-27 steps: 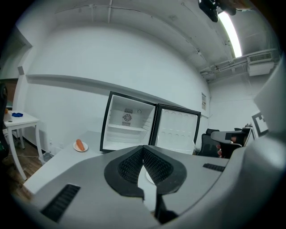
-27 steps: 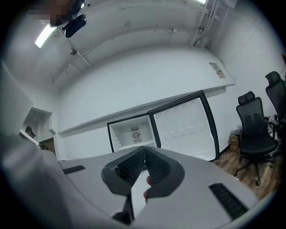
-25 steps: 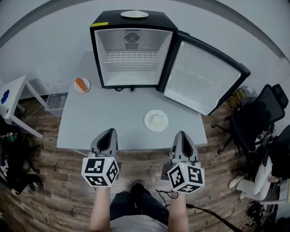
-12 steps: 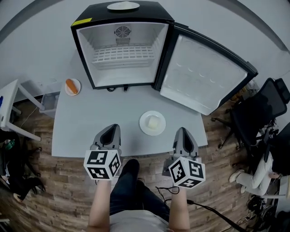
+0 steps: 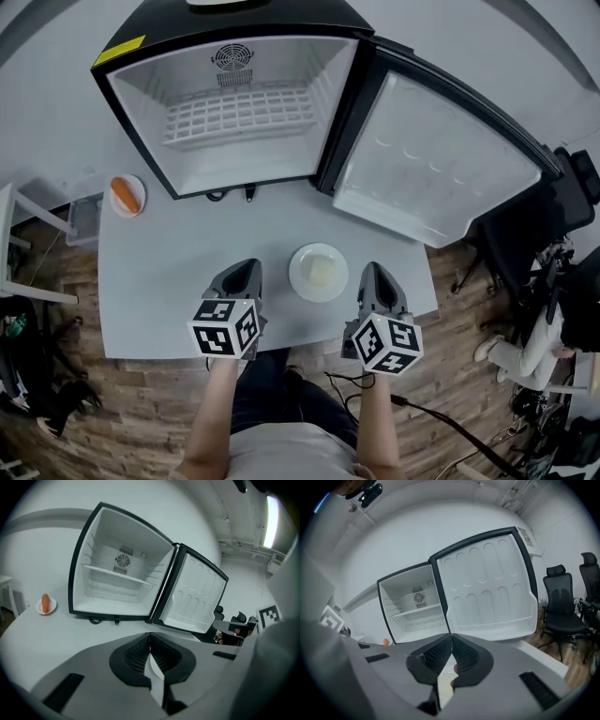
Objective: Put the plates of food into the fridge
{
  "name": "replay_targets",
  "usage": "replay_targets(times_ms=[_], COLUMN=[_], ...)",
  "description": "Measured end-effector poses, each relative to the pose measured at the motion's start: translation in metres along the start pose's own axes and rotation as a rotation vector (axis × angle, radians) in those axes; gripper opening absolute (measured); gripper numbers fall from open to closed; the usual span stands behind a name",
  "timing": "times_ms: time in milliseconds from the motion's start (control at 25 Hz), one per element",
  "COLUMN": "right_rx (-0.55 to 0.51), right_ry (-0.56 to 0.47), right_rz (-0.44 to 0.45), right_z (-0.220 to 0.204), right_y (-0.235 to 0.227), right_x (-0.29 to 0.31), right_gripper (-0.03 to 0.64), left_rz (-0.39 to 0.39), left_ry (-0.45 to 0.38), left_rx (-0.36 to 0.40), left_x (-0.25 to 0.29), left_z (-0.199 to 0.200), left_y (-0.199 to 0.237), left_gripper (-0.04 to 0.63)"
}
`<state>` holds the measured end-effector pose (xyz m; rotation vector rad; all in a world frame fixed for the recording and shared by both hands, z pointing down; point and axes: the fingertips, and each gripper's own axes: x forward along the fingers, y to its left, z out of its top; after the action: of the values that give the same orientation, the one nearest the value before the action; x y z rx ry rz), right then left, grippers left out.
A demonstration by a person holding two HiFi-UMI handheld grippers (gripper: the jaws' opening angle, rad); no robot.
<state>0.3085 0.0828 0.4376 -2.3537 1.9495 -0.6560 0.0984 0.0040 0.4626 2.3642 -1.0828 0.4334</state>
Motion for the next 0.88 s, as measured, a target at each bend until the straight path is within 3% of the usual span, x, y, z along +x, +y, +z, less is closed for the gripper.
replay_targets(times_ms=[360, 880], right_rx=[0.081, 0.093], right_ry=[0.253, 0.472], right_rz=[-0.081, -0.045], right_z=[-0.077, -0.129], right_y=[-0.027, -0.045], right_x=[0.048, 0.059], right_gripper=[0.014, 0.015], left_rz=[-0.075, -0.097], left_ry=[0.232, 0.415], left_rx=[-0.179, -0.23], left_x=[0.054, 0.085], left_z=[-0.06, -0.115], left_y=[0.026, 0.011], left_gripper=[0.008, 0.008])
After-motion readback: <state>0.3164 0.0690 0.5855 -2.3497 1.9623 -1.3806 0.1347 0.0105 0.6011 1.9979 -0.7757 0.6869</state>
